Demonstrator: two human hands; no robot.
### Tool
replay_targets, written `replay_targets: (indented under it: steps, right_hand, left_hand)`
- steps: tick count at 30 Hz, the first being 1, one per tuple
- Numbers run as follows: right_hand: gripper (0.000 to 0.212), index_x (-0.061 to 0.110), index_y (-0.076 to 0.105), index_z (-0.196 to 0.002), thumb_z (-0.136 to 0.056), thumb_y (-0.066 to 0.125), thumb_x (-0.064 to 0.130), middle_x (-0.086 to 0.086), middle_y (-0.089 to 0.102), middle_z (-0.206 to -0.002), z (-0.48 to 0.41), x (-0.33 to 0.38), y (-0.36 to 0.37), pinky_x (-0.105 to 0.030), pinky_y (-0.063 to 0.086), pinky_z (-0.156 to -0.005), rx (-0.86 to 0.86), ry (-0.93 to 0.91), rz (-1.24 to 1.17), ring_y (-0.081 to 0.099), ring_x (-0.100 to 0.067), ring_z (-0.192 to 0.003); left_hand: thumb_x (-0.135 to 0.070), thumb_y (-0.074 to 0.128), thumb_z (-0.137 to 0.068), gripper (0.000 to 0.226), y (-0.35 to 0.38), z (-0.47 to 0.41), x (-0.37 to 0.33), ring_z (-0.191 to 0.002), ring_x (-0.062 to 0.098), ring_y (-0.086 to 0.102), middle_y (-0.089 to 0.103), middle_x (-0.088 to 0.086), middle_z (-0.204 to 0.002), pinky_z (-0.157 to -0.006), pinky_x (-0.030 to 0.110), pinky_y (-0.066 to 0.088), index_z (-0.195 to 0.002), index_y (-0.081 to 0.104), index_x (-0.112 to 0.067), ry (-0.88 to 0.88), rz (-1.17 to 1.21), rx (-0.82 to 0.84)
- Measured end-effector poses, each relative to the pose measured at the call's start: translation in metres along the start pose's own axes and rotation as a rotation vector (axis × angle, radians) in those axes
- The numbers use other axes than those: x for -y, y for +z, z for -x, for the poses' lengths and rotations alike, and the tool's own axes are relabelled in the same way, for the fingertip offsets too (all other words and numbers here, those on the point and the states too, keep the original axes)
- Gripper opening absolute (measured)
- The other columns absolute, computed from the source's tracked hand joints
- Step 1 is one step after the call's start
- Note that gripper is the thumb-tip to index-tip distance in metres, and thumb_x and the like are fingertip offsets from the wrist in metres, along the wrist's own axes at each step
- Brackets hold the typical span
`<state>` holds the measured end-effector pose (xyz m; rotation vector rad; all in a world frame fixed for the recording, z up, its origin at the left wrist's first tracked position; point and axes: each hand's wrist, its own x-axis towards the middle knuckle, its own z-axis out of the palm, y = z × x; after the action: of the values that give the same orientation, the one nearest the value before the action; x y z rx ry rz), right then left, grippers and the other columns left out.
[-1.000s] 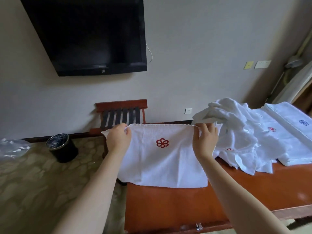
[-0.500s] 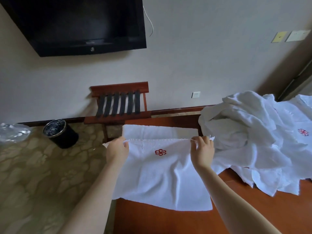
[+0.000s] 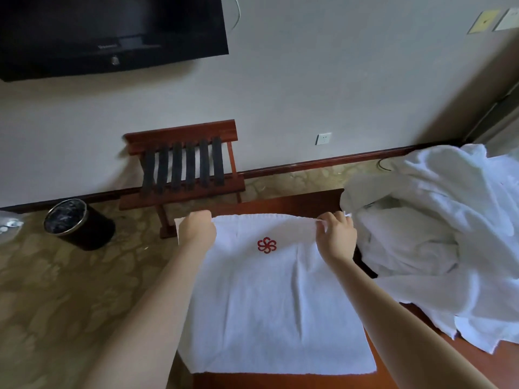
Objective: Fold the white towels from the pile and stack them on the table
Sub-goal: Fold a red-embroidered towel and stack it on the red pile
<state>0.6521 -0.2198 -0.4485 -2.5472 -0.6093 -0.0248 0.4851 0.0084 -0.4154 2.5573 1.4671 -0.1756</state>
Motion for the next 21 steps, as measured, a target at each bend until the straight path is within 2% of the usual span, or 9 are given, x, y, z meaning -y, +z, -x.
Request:
replay_targets:
  steps: [3, 4, 5, 7, 9, 12, 14, 18, 21]
  right_hand:
    - [0.021, 0.009, 0.066, -0.101, -0.093, 0.047, 0.015, -0.01, 0.059, -0.106, -0.008, -0.009, 0.022, -0.039, 0.041, -0.084, 0.183, 0.036, 0.135, 0.043, -0.036, -0.121]
    - [0.022, 0.009, 0.065, -0.102, -0.094, 0.046, 0.016, -0.01, 0.059, -0.107, -0.012, -0.012, 0.029, -0.039, 0.041, -0.086, 0.212, 0.039, 0.15, 0.043, -0.035, -0.12]
    - [0.023, 0.01, 0.065, -0.103, -0.094, 0.045, 0.018, -0.009, 0.058, -0.108, -0.017, -0.015, 0.035, -0.039, 0.041, -0.086, 0.231, 0.039, 0.164, 0.044, -0.033, -0.118]
    - [0.024, 0.012, 0.064, -0.105, -0.095, 0.045, 0.023, -0.008, 0.058, -0.109, -0.025, -0.018, 0.045, -0.038, 0.04, -0.087, 0.264, 0.028, 0.202, 0.044, -0.03, -0.114]
    - [0.026, 0.015, 0.065, -0.104, -0.095, 0.048, 0.033, -0.007, 0.058, -0.107, -0.033, -0.022, 0.053, -0.038, 0.039, -0.087, 0.284, -0.018, 0.233, 0.045, -0.029, -0.112]
    - [0.031, 0.015, 0.067, -0.082, -0.093, 0.051, 0.039, -0.006, 0.059, -0.087, -0.045, -0.024, 0.062, -0.035, 0.036, -0.078, 0.264, -0.047, 0.211, 0.05, -0.03, -0.098]
    - [0.035, 0.017, 0.059, -0.066, -0.091, 0.05, 0.04, -0.002, 0.055, -0.073, -0.054, -0.027, 0.066, -0.033, 0.032, -0.071, 0.296, -0.021, 0.214, 0.051, -0.03, -0.09]
    - [0.033, 0.018, 0.064, -0.074, -0.088, 0.05, 0.045, 0.0, 0.054, -0.076, -0.066, -0.033, 0.073, -0.033, 0.03, -0.069, 0.429, -0.035, 0.278, 0.048, -0.026, -0.092]
    - [0.032, 0.016, 0.064, -0.08, -0.09, 0.052, 0.043, 0.003, 0.051, -0.077, -0.069, -0.037, 0.077, -0.032, 0.028, -0.066, 0.405, -0.088, 0.296, 0.048, -0.025, -0.093]
  left_hand:
    - [-0.006, 0.045, -0.092, 0.029, 0.028, -0.017, 0.001, -0.119, 0.028, 0.052, 0.06, 0.011, -0.122, -0.098, 0.035, 0.043, -0.113, 0.061, -0.013, -0.022, -0.089, 0.184]
    - [-0.01, 0.045, -0.094, 0.031, 0.038, -0.024, 0.002, -0.131, 0.026, 0.043, 0.055, 0.011, -0.132, -0.103, 0.034, 0.038, -0.122, 0.058, -0.014, -0.029, -0.085, 0.221]
    - [-0.013, 0.045, -0.096, 0.032, 0.047, -0.03, 0.003, -0.135, 0.025, 0.038, 0.051, 0.011, -0.137, -0.101, 0.032, 0.038, -0.125, 0.056, -0.014, -0.035, -0.077, 0.239]
    - [-0.018, 0.043, -0.097, 0.027, 0.059, -0.038, 0.003, -0.128, 0.025, 0.045, 0.057, 0.01, -0.128, -0.086, 0.029, 0.043, -0.119, 0.06, -0.014, -0.011, -0.087, 0.208]
    - [-0.022, 0.041, -0.097, 0.026, 0.066, -0.045, 0.0, -0.11, 0.026, 0.055, 0.065, 0.007, -0.112, -0.075, 0.028, 0.04, -0.106, 0.063, -0.013, 0.053, -0.121, 0.136]
    - [-0.023, 0.04, -0.097, 0.026, 0.072, -0.058, -0.002, -0.1, 0.029, 0.056, 0.065, 0.007, -0.104, -0.073, 0.029, 0.038, -0.1, 0.064, -0.012, 0.114, -0.148, 0.063]
    - [-0.023, 0.04, -0.097, 0.026, 0.075, -0.066, -0.002, -0.098, 0.03, 0.056, 0.065, 0.007, -0.103, -0.072, 0.029, 0.034, -0.098, 0.064, -0.012, 0.129, -0.172, 0.066]
    - [-0.019, 0.043, -0.096, 0.02, 0.078, -0.079, -0.006, -0.105, 0.028, 0.056, 0.064, 0.006, -0.109, -0.084, 0.03, 0.039, -0.102, 0.062, -0.015, 0.095, -0.251, 0.211]
    - [-0.012, 0.047, -0.093, 0.011, 0.081, -0.084, -0.006, -0.096, 0.025, 0.058, 0.064, 0.005, -0.102, -0.072, 0.028, 0.038, -0.089, 0.057, -0.014, 0.104, -0.238, 0.218]
